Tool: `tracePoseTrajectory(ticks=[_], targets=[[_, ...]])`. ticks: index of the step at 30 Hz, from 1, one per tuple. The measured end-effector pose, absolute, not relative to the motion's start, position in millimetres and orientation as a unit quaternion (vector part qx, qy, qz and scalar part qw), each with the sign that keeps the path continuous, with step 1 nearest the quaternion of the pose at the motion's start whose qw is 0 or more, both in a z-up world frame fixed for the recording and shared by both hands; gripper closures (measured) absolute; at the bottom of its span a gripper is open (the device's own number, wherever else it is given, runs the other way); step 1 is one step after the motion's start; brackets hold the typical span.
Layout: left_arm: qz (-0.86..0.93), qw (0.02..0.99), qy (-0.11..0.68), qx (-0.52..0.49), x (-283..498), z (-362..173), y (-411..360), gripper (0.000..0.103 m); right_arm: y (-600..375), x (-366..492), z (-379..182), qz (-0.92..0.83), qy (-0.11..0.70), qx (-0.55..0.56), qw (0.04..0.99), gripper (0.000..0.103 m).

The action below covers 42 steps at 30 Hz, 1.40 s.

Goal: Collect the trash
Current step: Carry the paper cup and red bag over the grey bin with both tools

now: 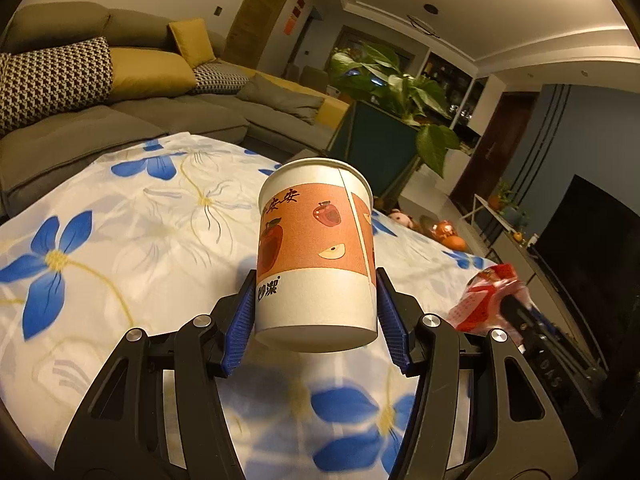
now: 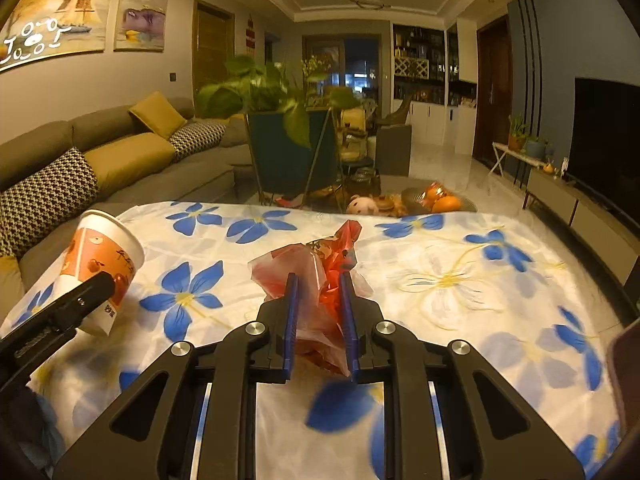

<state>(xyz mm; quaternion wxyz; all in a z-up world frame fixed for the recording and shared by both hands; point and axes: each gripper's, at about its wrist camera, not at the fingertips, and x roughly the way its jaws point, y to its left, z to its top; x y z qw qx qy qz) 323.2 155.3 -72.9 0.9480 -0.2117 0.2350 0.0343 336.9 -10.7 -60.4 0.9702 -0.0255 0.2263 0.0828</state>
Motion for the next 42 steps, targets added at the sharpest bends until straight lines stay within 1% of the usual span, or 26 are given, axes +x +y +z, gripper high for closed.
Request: tracePoseTrajectory(ticks=[7,12,23,32,42], targets=[[0.013,0.953,0.235,-0.192,291,-61,132,0.048,-46,286,-42,0.065,0.200,-0.039,0.977,0.082],[-0.022,0.955,0.239,-0.174,267,-52,97,0.048,-79,245,-29,0.050,0.179,-0.036,0.982,0.082],[-0.127,0.958,0.224,-0.127,217,-18,-11,0.048,-159,168,-10,-0.013,0.137,-0.017,0.990,0.082],[-0.206,0.949,0.222,-0.090,201,-5,-103,0.048,-225,138,-10,-0.083,0.126,0.009,0.989,0.082],[-0.267,0.935,0.225,-0.065,212,-8,-181,0.048,-293,123,-20,-0.153,0.111,0.042,0.981,0.082]])
